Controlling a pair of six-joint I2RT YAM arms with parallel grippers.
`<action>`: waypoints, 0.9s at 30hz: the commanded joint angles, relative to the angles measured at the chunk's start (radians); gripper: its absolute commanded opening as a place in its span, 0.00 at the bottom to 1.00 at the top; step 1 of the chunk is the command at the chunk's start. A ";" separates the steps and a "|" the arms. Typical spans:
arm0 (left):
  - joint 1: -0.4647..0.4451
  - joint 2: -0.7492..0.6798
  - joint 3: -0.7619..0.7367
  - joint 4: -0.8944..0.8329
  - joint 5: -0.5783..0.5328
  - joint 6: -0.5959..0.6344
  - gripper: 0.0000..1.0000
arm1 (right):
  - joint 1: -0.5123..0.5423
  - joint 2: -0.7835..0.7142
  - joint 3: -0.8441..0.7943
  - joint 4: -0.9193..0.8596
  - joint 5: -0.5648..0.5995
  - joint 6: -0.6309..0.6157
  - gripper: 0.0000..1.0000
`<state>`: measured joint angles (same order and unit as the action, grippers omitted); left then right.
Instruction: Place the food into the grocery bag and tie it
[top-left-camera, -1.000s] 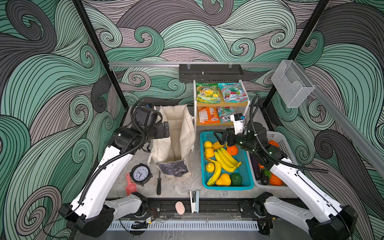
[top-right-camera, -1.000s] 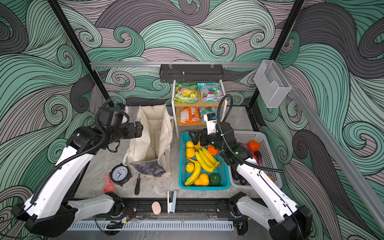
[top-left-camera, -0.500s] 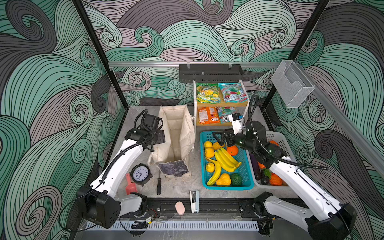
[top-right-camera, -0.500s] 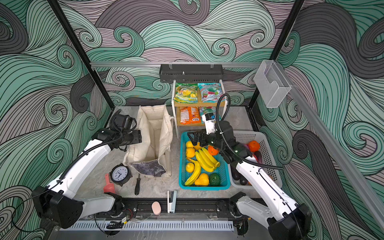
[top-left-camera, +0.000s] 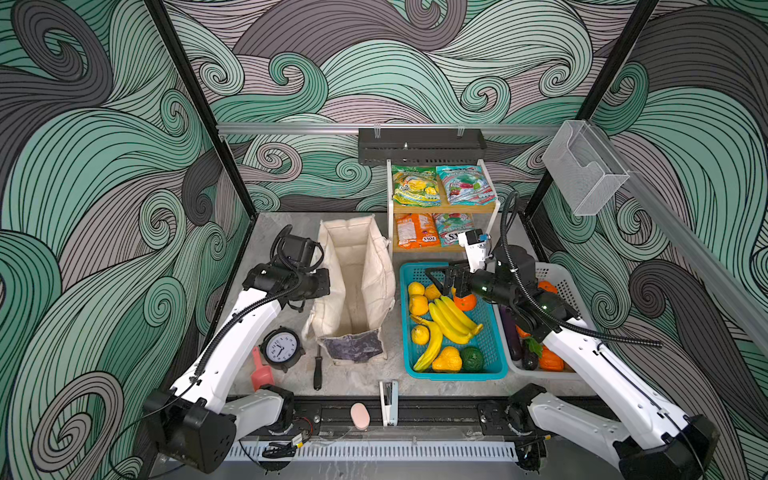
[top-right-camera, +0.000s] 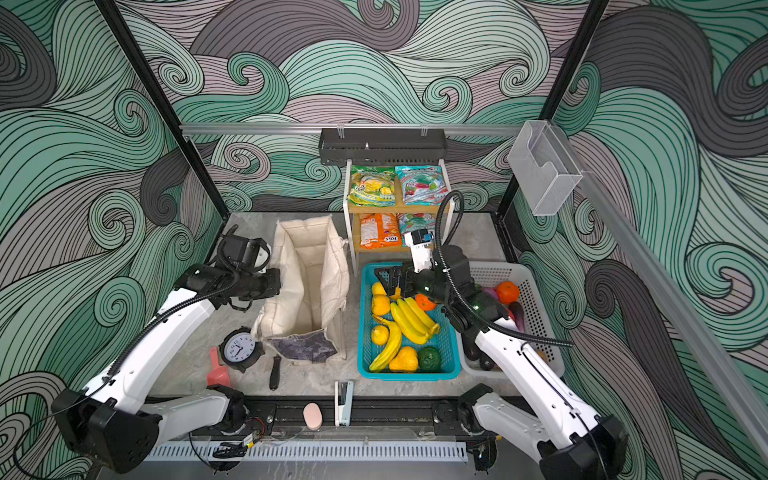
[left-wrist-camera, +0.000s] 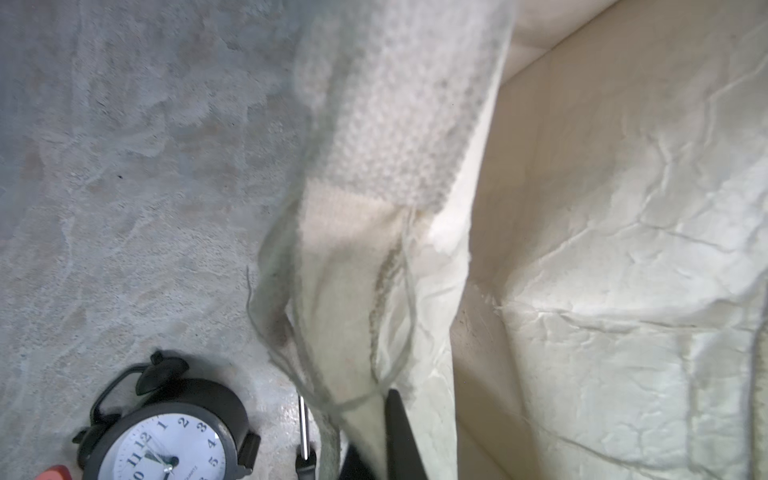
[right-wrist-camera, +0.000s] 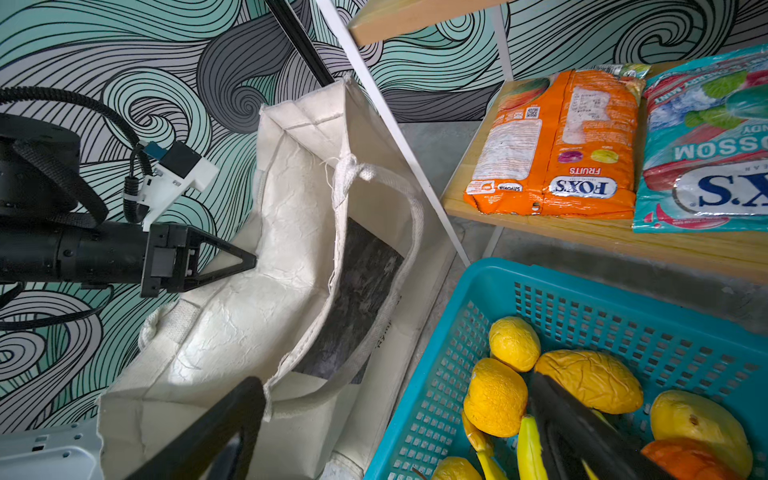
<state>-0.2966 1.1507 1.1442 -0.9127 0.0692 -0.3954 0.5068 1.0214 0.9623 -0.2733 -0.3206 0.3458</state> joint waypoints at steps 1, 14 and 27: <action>0.001 -0.051 -0.024 -0.069 0.056 0.001 0.00 | 0.024 0.028 0.003 0.026 -0.016 0.019 0.99; 0.005 0.011 0.029 -0.029 0.000 0.085 0.53 | 0.239 0.246 0.148 -0.034 0.069 0.044 0.99; 0.006 0.070 0.141 -0.076 -0.146 0.117 0.00 | 0.372 0.528 0.371 -0.157 0.341 0.093 0.45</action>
<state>-0.2966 1.2114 1.2171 -0.9539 0.0174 -0.2878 0.8692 1.5330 1.2778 -0.3729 -0.0910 0.4484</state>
